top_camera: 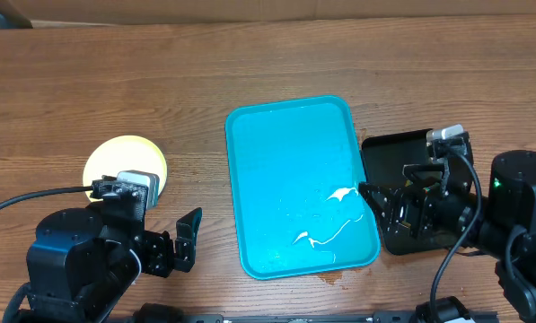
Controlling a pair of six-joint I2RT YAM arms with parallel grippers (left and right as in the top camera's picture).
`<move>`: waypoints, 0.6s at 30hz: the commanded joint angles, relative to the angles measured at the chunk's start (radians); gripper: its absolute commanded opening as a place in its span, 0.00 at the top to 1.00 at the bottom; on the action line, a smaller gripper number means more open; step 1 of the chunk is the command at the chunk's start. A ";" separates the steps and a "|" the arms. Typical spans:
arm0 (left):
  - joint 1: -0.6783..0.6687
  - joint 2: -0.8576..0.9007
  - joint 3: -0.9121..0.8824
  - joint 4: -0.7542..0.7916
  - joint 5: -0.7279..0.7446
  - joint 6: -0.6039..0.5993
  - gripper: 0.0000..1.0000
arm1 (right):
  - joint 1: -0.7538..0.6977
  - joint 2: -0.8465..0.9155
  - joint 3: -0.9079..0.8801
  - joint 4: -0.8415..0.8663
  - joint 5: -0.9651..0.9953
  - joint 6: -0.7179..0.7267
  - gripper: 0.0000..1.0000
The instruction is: Clean dirty plates on tray and stack at the side
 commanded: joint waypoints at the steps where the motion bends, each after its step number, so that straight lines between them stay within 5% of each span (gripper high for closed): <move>1: -0.002 0.003 0.005 0.001 -0.008 0.005 0.00 | 0.005 -0.008 0.004 -0.040 0.007 -0.011 0.00; 6: -0.002 0.003 0.005 0.001 -0.008 0.005 0.00 | 0.005 -0.021 -0.007 -0.082 0.116 -0.031 0.00; 11: -0.002 0.003 0.005 0.001 -0.008 0.005 0.00 | -0.006 -0.150 -0.162 0.219 0.119 -0.275 0.00; 18: -0.002 0.003 0.005 0.001 -0.008 0.005 0.00 | -0.103 -0.404 -0.524 0.491 0.119 -0.288 0.00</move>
